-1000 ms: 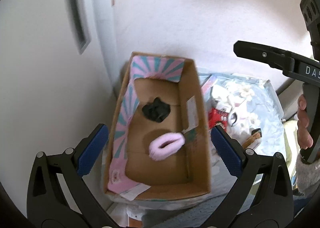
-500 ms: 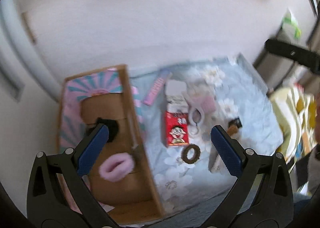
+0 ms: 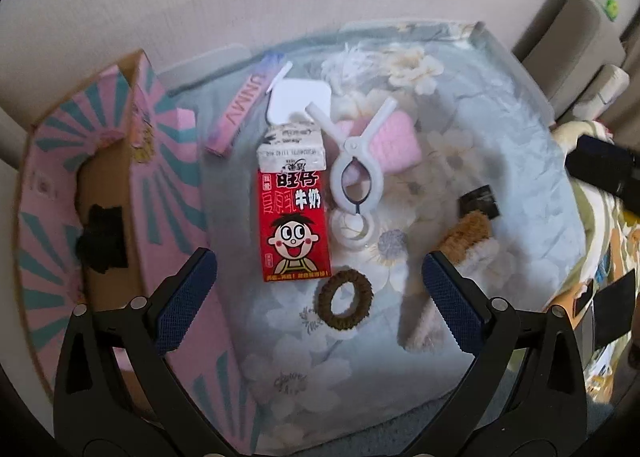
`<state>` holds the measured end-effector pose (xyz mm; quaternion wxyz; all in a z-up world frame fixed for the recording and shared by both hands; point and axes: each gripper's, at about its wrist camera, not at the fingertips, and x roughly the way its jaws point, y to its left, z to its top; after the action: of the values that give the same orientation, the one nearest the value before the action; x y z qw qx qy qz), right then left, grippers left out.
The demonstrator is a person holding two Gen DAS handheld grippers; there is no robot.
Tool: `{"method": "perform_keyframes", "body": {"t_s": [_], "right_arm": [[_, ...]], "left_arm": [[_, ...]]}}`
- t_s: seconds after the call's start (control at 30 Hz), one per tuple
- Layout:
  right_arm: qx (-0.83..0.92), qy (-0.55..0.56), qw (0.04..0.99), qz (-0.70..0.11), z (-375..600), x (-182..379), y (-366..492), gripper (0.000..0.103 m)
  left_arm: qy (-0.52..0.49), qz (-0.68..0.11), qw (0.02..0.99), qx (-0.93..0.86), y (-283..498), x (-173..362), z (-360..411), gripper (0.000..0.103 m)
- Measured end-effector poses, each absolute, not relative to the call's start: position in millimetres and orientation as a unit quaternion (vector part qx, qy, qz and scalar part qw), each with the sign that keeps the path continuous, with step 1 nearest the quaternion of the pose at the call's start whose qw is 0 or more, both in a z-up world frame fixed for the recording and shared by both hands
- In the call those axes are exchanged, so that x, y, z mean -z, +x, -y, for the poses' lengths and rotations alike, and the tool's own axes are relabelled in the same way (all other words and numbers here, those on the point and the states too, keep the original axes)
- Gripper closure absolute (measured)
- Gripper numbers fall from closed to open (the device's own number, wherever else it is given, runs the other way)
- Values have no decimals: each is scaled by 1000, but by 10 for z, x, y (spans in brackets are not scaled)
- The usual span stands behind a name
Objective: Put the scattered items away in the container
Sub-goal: 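Return left tool to the red milk carton while right tool reaches the black jar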
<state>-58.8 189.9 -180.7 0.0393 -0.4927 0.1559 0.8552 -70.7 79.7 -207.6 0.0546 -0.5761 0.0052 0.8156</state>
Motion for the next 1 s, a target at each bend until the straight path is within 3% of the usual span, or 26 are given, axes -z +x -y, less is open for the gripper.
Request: {"method": "perform_keyframes", "body": {"t_s": [0.37, 0.73, 1.0], "right_arm": [[-813, -572, 49, -96, -1924, 2353, -690, 30], [-789, -596, 44, -139, -2083, 2589, -772, 51], [-783, -606, 32, -132, -2014, 2647, -767, 55]], "left_arm": [[-574, -42, 9, -818, -878, 2302, -877, 1], [-571, -87, -33, -816, -1016, 2435, -947, 1], [-563, -44, -22, -825, -1053, 2338, -906, 2]]}}
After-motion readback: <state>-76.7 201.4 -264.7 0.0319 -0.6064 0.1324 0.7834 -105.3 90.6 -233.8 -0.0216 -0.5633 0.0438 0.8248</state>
